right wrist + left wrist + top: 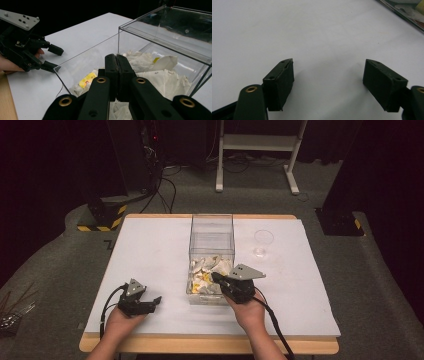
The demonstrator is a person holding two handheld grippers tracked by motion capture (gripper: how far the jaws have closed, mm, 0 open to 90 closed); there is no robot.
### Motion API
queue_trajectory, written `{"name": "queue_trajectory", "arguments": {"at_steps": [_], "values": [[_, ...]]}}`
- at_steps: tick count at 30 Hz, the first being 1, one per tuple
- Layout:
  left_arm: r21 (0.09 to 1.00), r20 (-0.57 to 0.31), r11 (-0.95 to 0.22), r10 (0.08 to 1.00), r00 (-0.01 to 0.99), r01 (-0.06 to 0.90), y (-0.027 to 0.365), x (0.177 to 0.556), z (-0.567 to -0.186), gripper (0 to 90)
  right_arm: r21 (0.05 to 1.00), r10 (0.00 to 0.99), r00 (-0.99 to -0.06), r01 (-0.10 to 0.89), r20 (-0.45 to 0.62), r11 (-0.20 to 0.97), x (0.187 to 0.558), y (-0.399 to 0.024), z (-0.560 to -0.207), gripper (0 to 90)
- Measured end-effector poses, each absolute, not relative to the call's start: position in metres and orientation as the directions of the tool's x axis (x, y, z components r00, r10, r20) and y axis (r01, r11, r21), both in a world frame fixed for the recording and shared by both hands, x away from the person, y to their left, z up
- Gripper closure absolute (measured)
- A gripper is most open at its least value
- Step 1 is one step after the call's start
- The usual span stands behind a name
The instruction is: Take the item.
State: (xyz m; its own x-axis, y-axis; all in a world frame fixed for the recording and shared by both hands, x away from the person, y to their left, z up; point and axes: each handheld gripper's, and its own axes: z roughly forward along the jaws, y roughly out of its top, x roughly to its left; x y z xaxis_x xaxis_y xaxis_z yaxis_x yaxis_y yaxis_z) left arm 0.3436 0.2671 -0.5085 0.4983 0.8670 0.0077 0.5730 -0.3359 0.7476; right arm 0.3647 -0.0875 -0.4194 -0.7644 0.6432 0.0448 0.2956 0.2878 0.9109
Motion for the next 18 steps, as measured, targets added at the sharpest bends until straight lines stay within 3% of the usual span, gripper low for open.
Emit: {"name": "queue_trajectory", "arguments": {"at_steps": [18], "values": [[0.748, 0.007, -0.336, 0.867, 0.498, 0.573, 0.2672, 0.3436, -0.5085, 25.4, 0.933, 0.649, -0.758, 0.274, 0.061, 0.233, 0.3621, -0.0948, -0.4147, 88.9]]}}
